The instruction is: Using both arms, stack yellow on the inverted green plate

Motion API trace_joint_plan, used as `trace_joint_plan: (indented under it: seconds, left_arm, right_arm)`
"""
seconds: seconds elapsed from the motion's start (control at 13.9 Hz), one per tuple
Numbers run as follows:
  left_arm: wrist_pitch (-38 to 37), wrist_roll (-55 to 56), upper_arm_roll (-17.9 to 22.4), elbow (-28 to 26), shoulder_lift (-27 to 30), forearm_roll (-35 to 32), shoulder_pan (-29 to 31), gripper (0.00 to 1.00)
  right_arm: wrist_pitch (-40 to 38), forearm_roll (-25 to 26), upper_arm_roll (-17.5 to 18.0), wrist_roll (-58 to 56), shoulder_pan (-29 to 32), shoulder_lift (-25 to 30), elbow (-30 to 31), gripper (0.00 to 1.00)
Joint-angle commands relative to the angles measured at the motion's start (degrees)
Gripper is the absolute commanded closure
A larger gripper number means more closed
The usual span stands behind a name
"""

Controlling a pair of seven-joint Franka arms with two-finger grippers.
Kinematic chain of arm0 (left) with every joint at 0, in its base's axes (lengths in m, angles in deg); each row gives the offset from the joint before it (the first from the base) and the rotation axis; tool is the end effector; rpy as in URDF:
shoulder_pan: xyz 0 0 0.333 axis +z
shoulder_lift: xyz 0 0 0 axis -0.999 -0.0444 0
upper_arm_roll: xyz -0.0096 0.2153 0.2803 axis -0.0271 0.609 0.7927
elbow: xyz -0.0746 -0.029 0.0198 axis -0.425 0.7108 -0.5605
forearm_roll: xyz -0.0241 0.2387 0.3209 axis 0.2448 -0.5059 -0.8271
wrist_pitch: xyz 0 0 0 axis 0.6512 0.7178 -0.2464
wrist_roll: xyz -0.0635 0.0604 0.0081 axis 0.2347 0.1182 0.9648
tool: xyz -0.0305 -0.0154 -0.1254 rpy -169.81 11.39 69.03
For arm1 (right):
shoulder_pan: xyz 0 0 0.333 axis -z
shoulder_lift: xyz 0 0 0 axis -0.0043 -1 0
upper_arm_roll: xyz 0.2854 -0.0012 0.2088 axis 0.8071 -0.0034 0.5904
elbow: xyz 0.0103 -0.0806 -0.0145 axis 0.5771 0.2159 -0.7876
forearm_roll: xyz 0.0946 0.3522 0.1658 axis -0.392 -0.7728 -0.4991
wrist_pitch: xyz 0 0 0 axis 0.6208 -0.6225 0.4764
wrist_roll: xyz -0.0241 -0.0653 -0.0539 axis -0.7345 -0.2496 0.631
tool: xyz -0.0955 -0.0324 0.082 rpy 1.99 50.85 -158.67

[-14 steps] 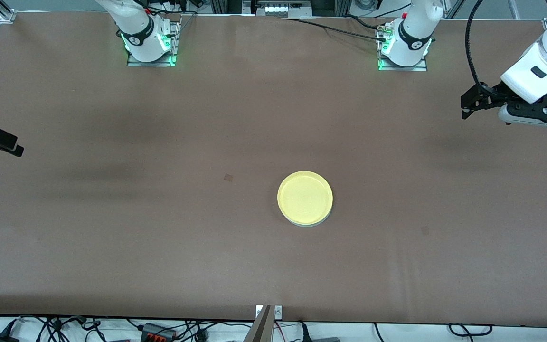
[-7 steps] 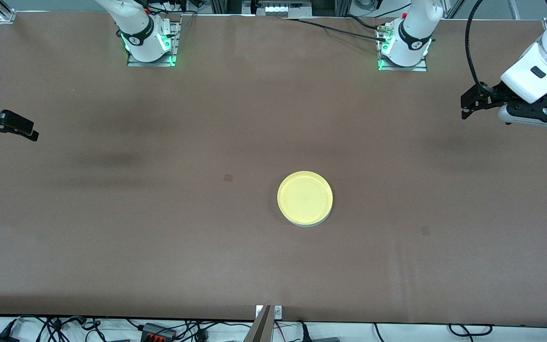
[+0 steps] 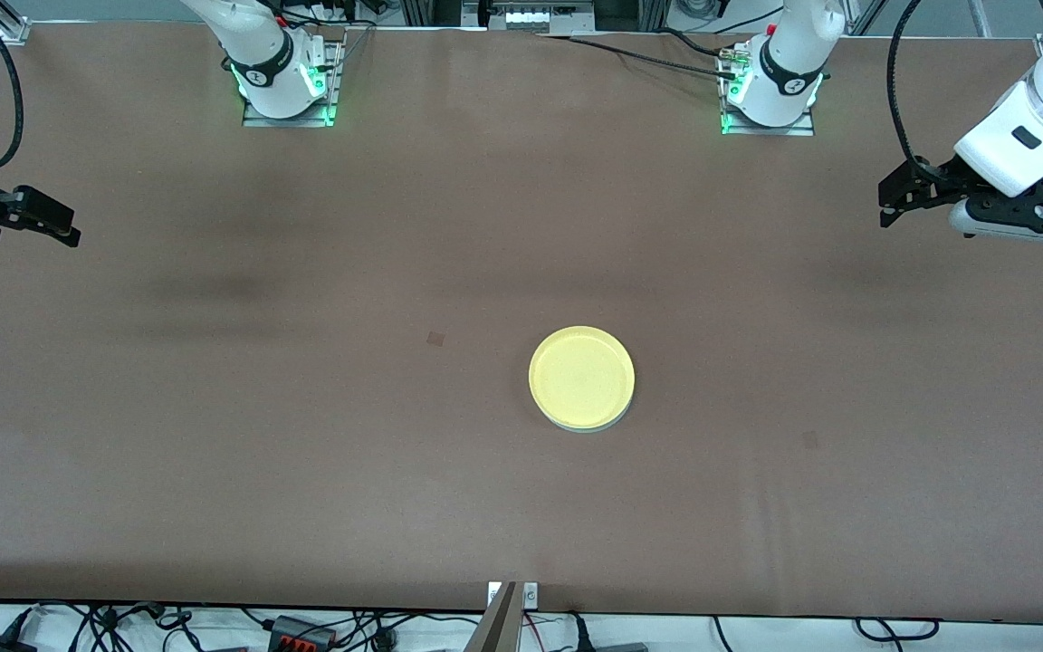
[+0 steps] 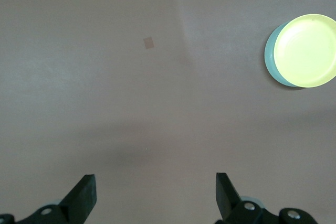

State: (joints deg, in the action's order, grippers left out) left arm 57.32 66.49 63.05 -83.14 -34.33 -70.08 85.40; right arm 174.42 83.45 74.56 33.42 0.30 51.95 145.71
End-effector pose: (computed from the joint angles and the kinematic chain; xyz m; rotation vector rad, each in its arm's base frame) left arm 0.5453 -0.0530 0.6170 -3.0964 0.2329 -0.0087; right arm 0.5761 -0.0381 0.6000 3.1034 -0.0094 -0.0324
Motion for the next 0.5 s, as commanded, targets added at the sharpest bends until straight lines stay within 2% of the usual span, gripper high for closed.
trace_joint_plan:
  seconds: [0.0,0.43]
  left_arm:
    - [-1.52,0.15,-0.06,1.13,-0.33,0.66,0.12,0.0]
    - [-3.89,0.15,-0.15,1.92,-0.24,0.57,0.12,0.0]
  right_arm:
    - [0.34,0.92,0.19,0.56,-0.28,0.12,-0.1,0.0]
    - [0.25,0.04,0.19,0.13,-0.72,-0.5,-0.28,0.0]
